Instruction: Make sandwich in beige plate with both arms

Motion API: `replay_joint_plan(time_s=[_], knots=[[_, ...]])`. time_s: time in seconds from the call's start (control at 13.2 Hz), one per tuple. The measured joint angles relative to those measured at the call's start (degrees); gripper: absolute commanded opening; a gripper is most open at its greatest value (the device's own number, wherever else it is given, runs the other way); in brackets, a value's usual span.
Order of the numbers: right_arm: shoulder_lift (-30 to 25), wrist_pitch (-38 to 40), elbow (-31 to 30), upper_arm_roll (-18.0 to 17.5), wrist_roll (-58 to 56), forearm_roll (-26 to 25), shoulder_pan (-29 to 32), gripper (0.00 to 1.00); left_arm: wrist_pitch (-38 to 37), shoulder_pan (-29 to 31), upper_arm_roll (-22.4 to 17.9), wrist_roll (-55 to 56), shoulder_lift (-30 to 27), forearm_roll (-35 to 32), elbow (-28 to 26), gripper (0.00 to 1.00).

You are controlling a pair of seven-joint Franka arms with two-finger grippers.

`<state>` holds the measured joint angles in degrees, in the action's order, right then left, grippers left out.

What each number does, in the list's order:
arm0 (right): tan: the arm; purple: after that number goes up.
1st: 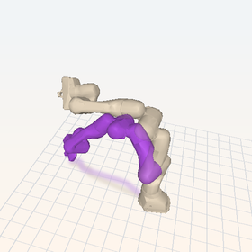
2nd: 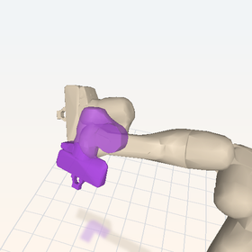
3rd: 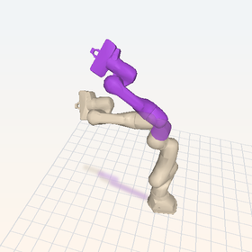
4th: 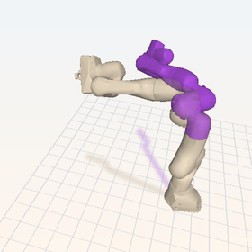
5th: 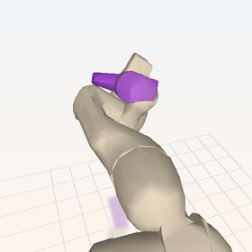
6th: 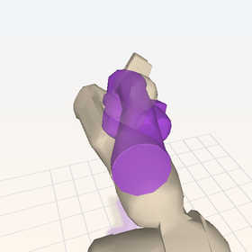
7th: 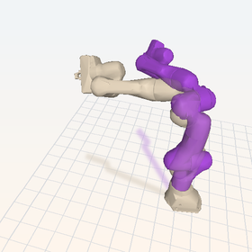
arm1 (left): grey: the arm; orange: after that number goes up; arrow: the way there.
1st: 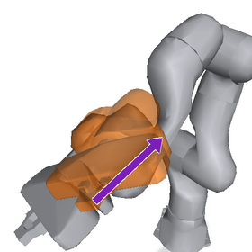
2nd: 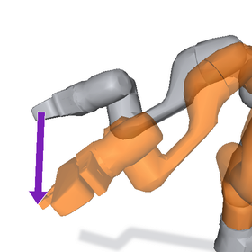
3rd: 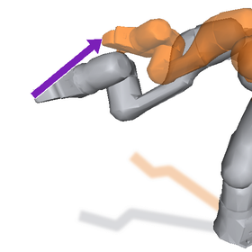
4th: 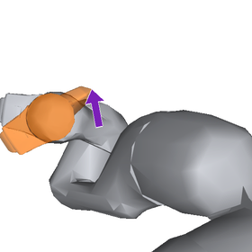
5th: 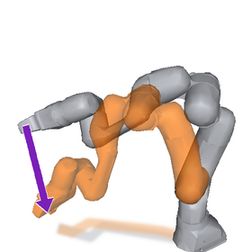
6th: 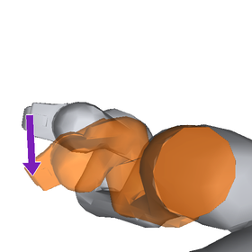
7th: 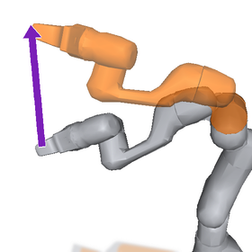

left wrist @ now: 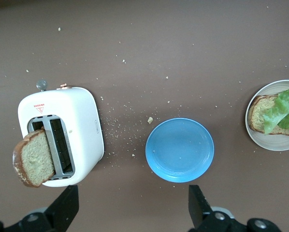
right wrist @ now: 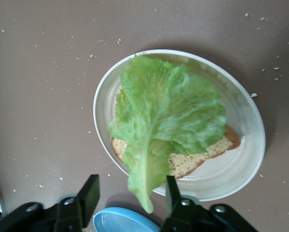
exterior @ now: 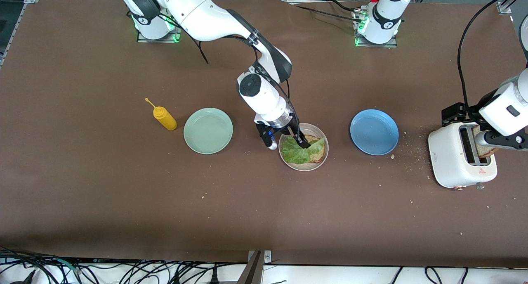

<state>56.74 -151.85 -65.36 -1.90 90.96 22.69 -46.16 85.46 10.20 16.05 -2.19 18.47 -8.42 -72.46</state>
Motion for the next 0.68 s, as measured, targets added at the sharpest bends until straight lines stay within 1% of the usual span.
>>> replay_joint_plan(time_s=[0.15,0.3,0.53,0.68], knots=[[-1.32,5.74,1.23,0.50,-0.24,-0.01,1.21,0.98,0.00,0.00,0.00,0.00,0.00,0.00,0.00,1.00],[-4.71,14.28,2.47,0.50,-2.76,-0.01,4.39,0.99,0.00,0.00,0.00,0.00,0.00,0.00,0.00,1.00],[-11.85,30.85,2.91,0.45,-11.75,-0.01,10.45,0.99,0.00,0.00,0.00,0.00,0.00,0.00,0.00,1.00],[-16.06,40.57,2.92,0.50,-19.02,-0.02,14.16,0.99,-0.02,0.02,-0.06,0.00,0.00,0.00,0.00,1.00]])
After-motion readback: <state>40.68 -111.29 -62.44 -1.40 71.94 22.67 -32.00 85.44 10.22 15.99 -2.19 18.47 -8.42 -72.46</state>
